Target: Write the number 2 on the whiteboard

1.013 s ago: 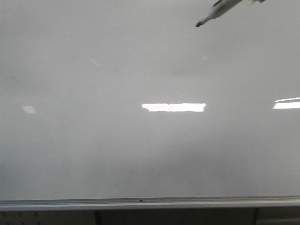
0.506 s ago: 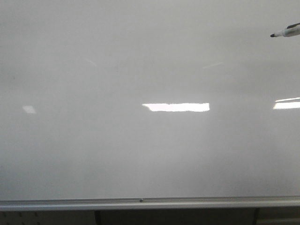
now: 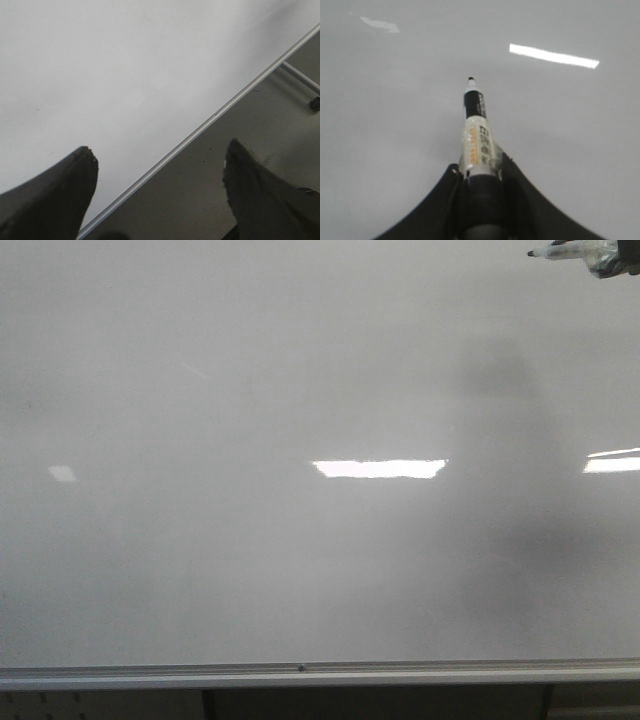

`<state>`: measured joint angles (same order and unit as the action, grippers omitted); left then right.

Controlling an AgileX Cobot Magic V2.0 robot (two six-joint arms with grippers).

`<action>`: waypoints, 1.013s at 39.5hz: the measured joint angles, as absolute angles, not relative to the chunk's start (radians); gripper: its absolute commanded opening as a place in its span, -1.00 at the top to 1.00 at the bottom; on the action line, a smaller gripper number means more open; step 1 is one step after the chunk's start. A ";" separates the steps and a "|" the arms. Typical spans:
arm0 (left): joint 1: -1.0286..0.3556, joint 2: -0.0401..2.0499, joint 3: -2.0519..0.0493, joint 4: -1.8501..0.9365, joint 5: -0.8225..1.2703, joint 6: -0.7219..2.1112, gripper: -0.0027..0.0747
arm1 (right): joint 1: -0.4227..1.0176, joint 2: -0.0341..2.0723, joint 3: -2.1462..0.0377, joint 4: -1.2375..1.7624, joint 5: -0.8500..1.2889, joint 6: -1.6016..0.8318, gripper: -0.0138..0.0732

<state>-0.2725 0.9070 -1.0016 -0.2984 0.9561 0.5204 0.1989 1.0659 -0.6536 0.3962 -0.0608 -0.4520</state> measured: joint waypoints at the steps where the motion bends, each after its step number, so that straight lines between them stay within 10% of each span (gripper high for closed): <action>1: -0.272 0.907 -1.002 -0.298 0.956 0.520 -0.40 | 0.202 1.073 -0.654 0.393 -0.081 -0.452 0.57; 40: -0.272 0.907 -1.002 -0.300 0.948 0.520 -0.40 | 0.056 1.282 -0.822 0.369 0.079 -0.485 0.57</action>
<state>-0.2725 0.9070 -1.0016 -0.3001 0.9481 0.5204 0.0556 1.2818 -0.8222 0.3686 0.0788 -0.4849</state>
